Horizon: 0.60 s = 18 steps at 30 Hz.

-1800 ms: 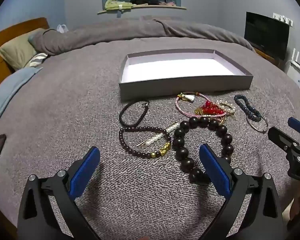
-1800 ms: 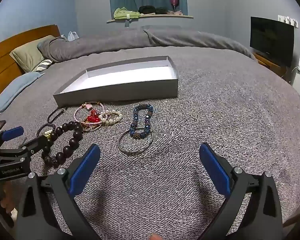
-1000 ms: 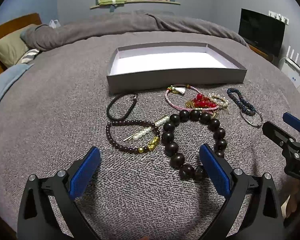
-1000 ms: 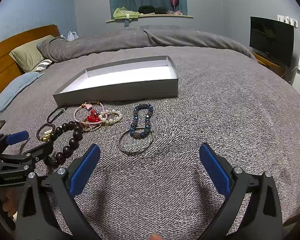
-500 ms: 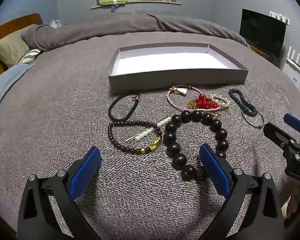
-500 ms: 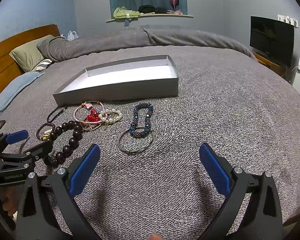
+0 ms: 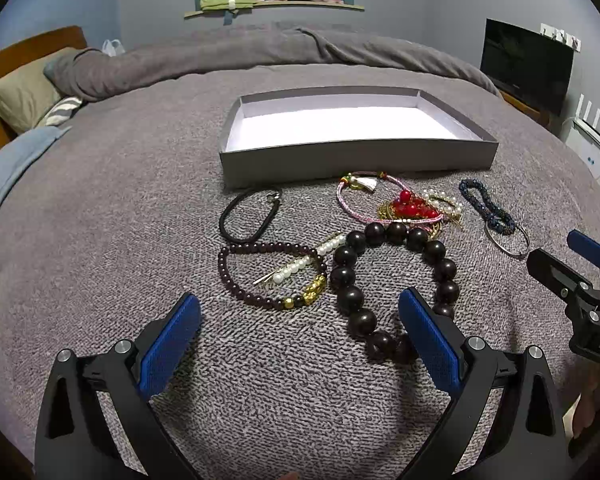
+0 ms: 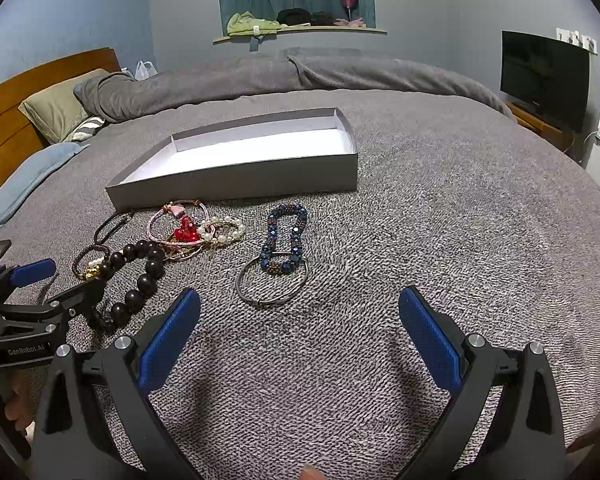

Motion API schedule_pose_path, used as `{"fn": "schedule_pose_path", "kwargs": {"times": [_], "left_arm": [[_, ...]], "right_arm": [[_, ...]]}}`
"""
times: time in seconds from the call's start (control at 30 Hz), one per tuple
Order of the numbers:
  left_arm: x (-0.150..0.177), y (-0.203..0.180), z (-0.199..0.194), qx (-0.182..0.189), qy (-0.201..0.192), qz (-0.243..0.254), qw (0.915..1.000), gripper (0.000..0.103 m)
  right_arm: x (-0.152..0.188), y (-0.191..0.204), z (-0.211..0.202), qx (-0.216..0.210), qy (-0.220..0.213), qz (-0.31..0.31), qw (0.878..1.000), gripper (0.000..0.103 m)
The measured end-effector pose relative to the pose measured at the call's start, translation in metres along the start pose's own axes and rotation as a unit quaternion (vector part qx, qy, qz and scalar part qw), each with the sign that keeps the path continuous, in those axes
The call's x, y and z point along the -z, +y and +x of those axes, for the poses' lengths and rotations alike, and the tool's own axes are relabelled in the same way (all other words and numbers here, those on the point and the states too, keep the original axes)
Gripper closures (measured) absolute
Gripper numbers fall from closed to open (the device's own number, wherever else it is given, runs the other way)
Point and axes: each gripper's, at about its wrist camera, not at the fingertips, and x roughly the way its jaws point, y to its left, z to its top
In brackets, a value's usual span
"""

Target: Organize jewelry

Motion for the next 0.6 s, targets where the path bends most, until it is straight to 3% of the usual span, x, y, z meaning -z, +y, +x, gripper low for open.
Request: {"fn": "schedule_pose_path", "kwargs": {"times": [0.6], "left_arm": [[-0.0003,0.0013,-0.0013,-0.002,0.001,0.0,1.0,0.005]], "right_arm": [[0.0007,-0.0001,0.0021,0.0,0.004,0.002,1.0,0.005]]}}
